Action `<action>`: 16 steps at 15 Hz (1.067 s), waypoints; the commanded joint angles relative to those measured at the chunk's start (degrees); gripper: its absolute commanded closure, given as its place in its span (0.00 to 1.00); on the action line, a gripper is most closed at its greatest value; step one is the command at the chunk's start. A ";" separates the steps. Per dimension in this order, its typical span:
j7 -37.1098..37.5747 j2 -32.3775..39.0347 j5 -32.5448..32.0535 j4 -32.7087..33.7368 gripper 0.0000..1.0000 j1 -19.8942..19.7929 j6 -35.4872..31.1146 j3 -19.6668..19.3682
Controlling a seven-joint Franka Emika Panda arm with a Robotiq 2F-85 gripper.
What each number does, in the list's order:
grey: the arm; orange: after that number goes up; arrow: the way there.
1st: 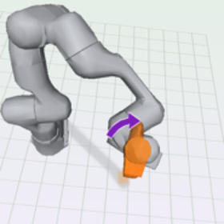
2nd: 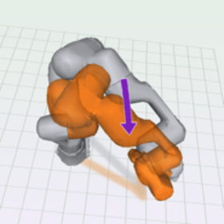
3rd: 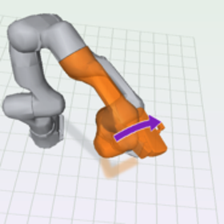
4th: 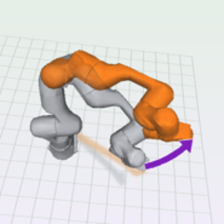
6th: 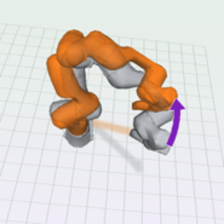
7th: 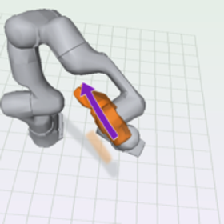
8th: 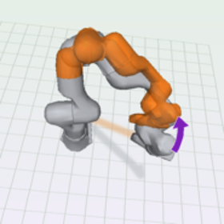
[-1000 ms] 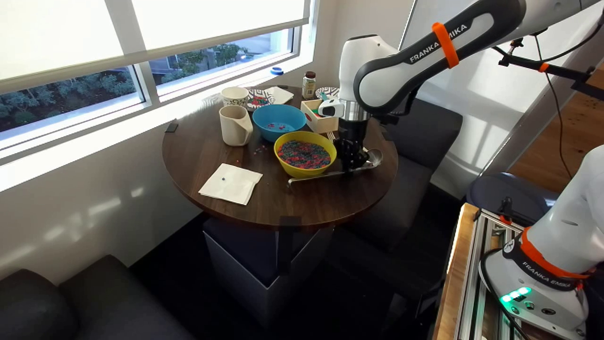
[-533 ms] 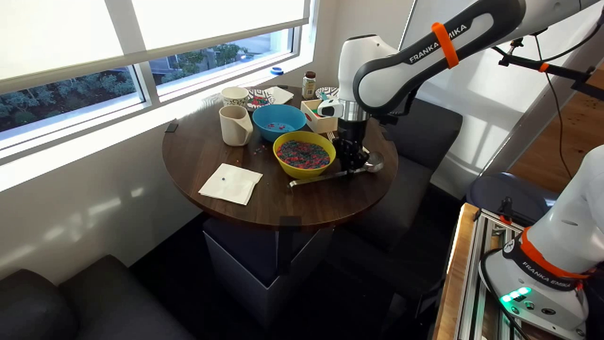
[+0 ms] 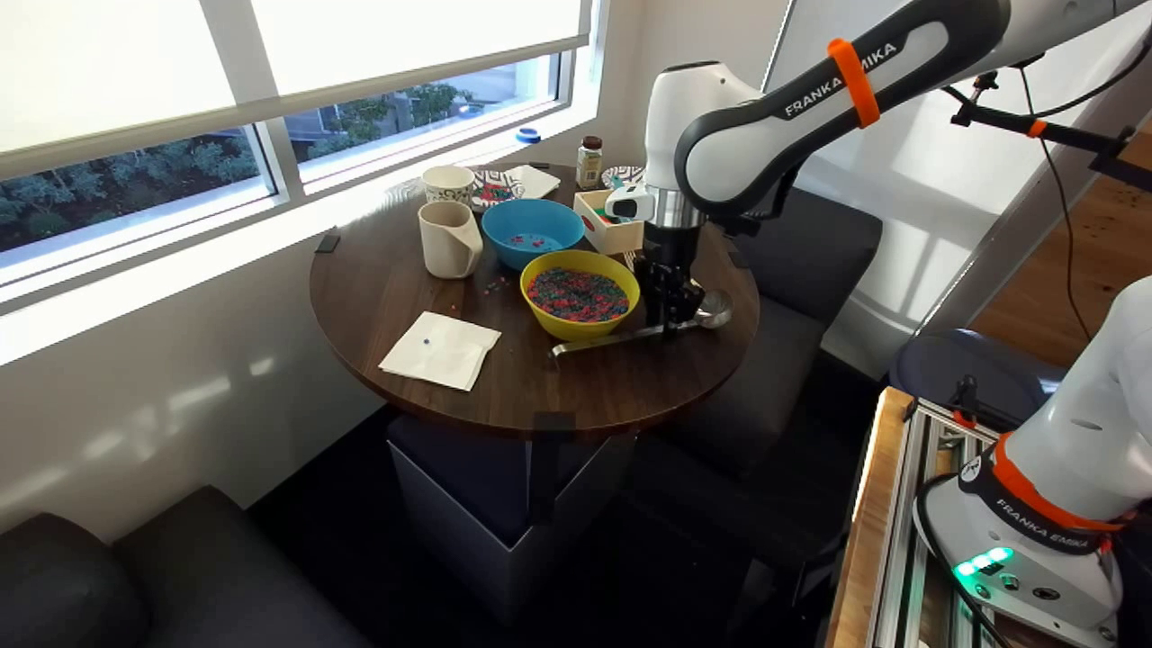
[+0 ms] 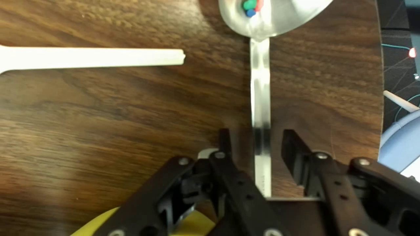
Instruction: Remove the silver spoon from the yellow bowl and put it on the table
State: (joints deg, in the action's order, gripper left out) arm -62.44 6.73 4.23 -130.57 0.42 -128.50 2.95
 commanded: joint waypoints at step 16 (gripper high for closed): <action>27.21 -27.17 -1.20 -8.12 0.00 -0.01 -4.66 -2.72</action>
State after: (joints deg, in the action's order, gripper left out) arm -42.97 -15.40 4.97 -136.23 0.32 -131.41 0.97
